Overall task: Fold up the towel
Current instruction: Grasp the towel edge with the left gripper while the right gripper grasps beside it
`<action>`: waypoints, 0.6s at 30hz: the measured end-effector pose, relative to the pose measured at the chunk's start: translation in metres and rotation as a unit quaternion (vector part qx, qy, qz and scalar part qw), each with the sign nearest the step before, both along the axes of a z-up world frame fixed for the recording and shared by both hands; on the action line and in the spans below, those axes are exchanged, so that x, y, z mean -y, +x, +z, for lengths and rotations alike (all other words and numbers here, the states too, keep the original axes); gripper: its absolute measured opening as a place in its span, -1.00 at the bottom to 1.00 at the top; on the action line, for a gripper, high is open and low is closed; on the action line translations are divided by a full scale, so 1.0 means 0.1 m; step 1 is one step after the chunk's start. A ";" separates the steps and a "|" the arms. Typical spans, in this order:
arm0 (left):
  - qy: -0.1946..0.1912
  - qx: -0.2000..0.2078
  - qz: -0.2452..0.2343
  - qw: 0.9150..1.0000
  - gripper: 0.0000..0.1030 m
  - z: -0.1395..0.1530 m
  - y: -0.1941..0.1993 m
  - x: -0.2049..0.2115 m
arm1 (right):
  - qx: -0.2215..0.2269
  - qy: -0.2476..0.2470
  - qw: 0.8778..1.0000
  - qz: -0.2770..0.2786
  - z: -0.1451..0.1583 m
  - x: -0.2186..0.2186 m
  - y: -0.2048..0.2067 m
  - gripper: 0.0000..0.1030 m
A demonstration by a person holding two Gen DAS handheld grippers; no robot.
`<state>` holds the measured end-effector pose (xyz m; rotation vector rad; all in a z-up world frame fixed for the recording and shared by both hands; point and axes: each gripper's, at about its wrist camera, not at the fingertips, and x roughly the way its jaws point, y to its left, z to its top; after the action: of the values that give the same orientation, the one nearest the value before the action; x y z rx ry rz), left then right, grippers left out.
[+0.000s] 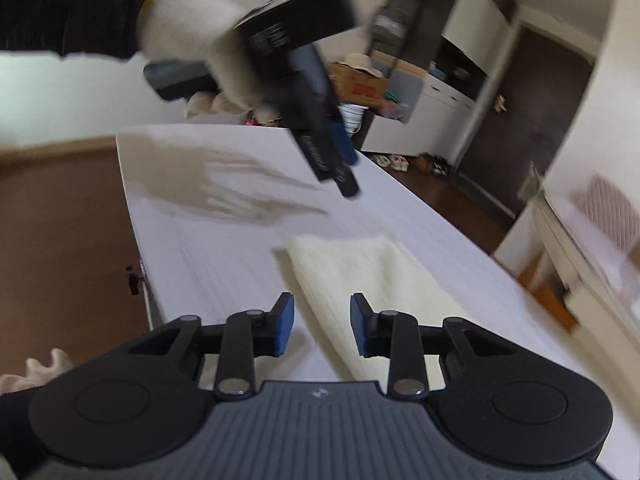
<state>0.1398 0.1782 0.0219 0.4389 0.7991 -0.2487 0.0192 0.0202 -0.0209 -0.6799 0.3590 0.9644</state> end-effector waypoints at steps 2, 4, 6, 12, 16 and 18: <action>-0.007 0.004 0.002 1.000 -0.02 0.02 -0.01 -0.05 | 0.019 -0.020 1.000 0.001 -0.04 -0.20 -0.01 -0.40; -0.017 0.010 0.002 1.000 0.07 0.04 -0.03 -0.10 | 0.037 -0.039 0.999 -0.002 -0.09 -0.38 0.01 -0.41; -0.024 0.015 0.001 1.000 0.13 0.05 -0.05 -0.15 | 0.050 -0.054 0.997 -0.002 -0.12 -0.48 0.01 -0.41; -0.030 0.032 -0.007 0.999 0.32 0.00 -0.15 -0.24 | 0.091 -0.098 0.991 0.005 -0.26 -0.68 0.04 -0.81; 0.001 0.051 -0.050 0.997 0.34 -0.10 -0.34 -0.20 | 0.055 -0.066 0.996 0.009 -0.15 -0.49 0.15 -0.82; 0.019 0.061 -0.105 0.992 0.35 -0.15 -0.49 -0.12 | 0.030 -0.044 0.999 0.010 -0.05 -0.35 0.20 -0.82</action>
<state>0.0912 0.1901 0.0072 0.5698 0.6398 -0.3991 0.0390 0.0553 -0.0256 -0.7924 0.3435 0.9501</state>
